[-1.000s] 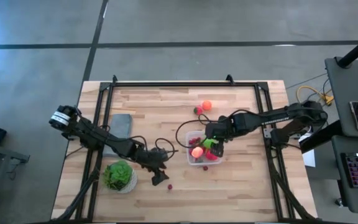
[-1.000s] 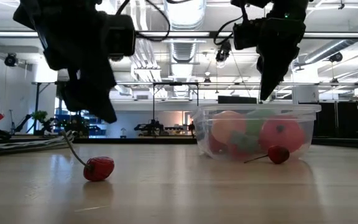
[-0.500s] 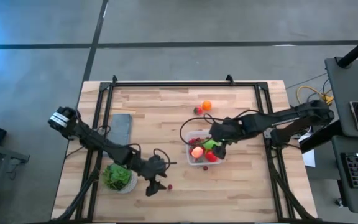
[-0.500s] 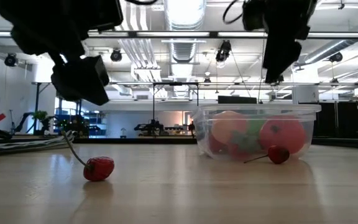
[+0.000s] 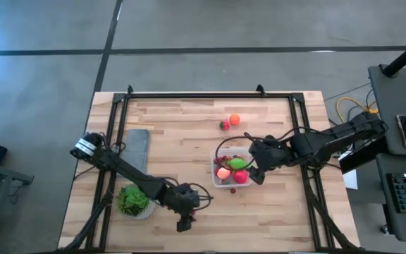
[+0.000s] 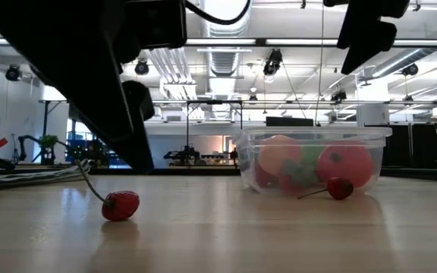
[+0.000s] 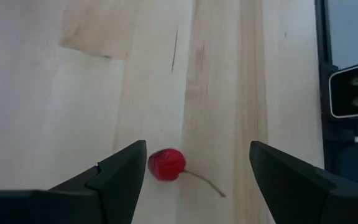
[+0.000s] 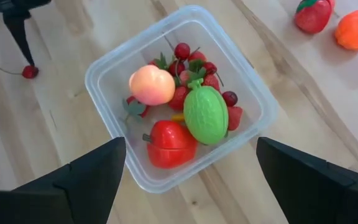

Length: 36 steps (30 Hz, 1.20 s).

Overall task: Pick and placing Produce into tupperware
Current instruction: Put the bottom cherry into the transparent bin

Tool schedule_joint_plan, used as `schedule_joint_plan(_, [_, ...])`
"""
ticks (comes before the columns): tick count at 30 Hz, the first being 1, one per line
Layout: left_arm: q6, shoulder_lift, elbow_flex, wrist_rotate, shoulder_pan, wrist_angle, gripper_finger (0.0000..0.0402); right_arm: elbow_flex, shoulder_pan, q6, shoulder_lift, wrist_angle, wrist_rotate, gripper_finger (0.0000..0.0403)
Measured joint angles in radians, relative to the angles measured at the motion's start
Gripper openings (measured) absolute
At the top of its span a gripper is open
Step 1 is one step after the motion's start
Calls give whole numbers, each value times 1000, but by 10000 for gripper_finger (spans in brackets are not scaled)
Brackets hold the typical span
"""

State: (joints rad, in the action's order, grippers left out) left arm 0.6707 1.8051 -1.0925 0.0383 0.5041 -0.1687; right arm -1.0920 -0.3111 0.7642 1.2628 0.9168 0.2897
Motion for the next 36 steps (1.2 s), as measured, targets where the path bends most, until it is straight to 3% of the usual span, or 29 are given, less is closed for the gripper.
schedule_joint_plan(7, [4, 2, -81, 102, 7, -173, 271, 0, -25, 3, 2, 33, 1, 346])
schedule_joint_plan(19, [81, 115, -189, 98, 12, -230, 271, 10, -25, -4, 2, 107, 19, 338])
schedule_joint_plan(36, [74, 113, -181, 152, 54, -314, 271, 17, -25, -6, 2, 101, 80, 336])
